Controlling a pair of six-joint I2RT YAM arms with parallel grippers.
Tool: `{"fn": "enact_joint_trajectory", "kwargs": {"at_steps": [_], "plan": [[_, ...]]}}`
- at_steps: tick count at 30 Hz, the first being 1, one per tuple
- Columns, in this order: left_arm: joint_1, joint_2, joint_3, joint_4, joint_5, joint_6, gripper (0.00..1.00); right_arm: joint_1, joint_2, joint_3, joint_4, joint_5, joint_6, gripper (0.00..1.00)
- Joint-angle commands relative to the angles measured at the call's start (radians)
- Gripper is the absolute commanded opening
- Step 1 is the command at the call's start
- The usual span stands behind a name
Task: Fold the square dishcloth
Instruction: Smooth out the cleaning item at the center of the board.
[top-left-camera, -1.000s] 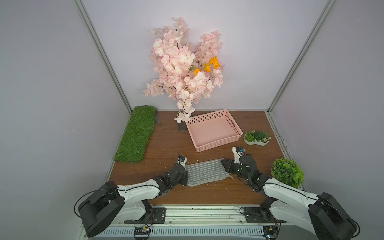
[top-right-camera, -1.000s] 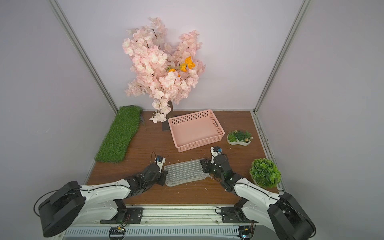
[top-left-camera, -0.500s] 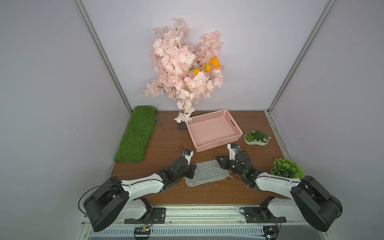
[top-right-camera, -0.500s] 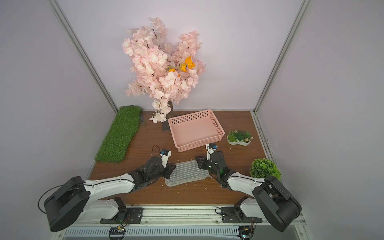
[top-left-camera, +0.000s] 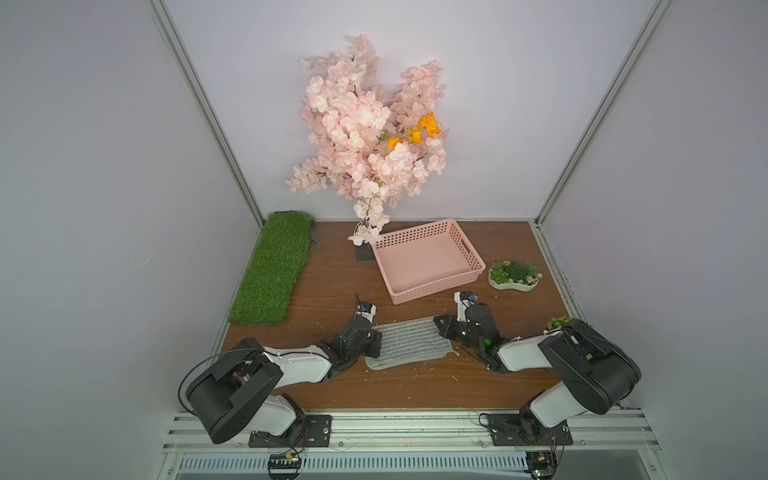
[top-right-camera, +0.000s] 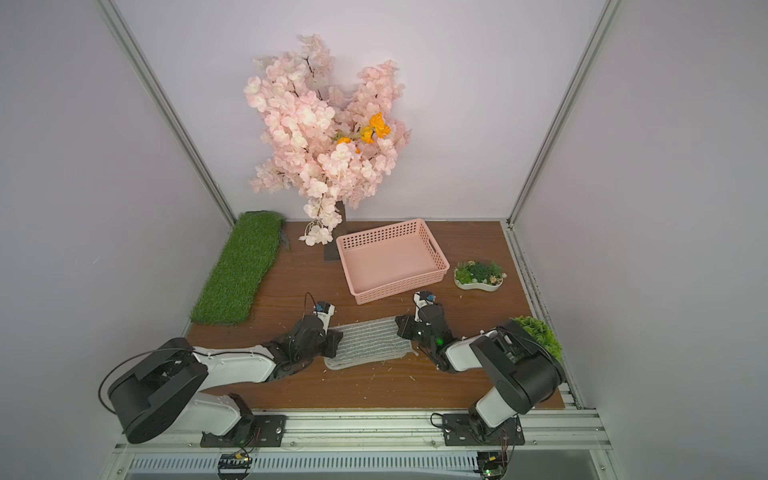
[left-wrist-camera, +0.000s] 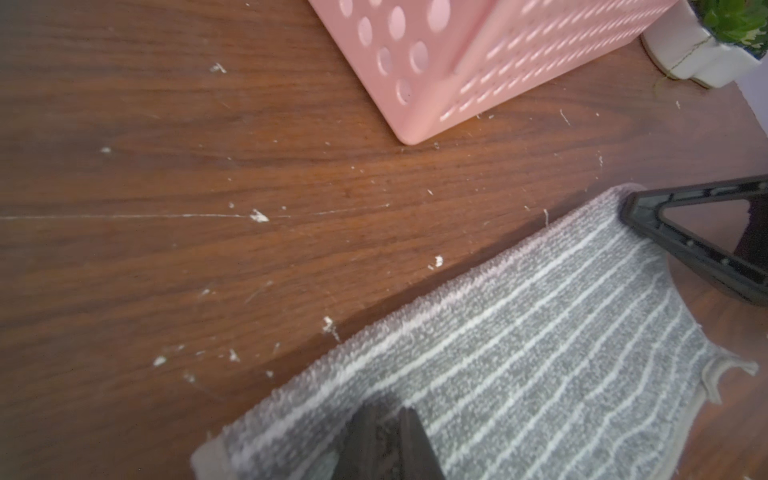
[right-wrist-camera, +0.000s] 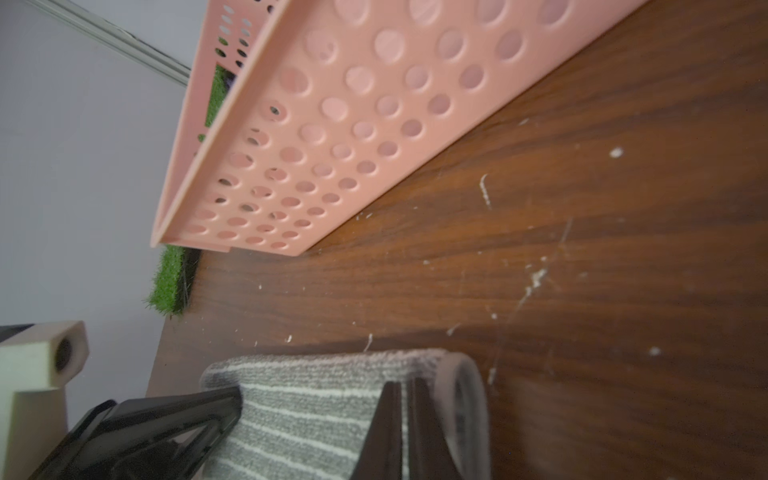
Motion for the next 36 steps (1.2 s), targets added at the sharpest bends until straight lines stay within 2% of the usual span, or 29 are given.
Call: {"fn": "enact_joint_trajectory", "kwargs": {"at_steps": [1, 5, 9, 14, 16, 20, 28, 36], "plan": [[0.019, -0.005, -0.014, -0.017, -0.013, 0.018, 0.17, -0.014, 0.03, -0.013, 0.051, -0.023, -0.017, 0.08], [0.019, -0.025, 0.01, -0.039, 0.008, 0.021, 0.24, -0.015, 0.037, 0.003, 0.042, -0.038, -0.03, 0.07], [0.019, -0.088, 0.062, -0.144, -0.003, -0.017, 0.32, -0.014, 0.011, 0.027, -0.015, -0.031, -0.06, 0.07], [0.019, -0.188, 0.147, -0.396, -0.102, -0.148, 0.39, -0.013, -0.065, 0.064, -0.124, 0.004, -0.121, 0.11], [0.02, -0.207, 0.185, -0.518, -0.158, -0.218, 0.39, -0.013, -0.097, 0.077, -0.168, 0.022, -0.143, 0.13], [0.019, -0.239, 0.216, -0.691, -0.147, -0.268, 0.4, -0.013, -0.157, 0.099, -0.245, 0.055, -0.18, 0.14], [0.019, -0.272, 0.165, -0.767, -0.02, -0.365, 0.47, -0.012, -0.24, 0.112, -0.357, 0.116, -0.202, 0.19], [0.019, -0.254, 0.131, -0.779, 0.007, -0.379, 0.56, -0.003, -0.301, 0.102, -0.445, 0.157, -0.209, 0.21]]}}
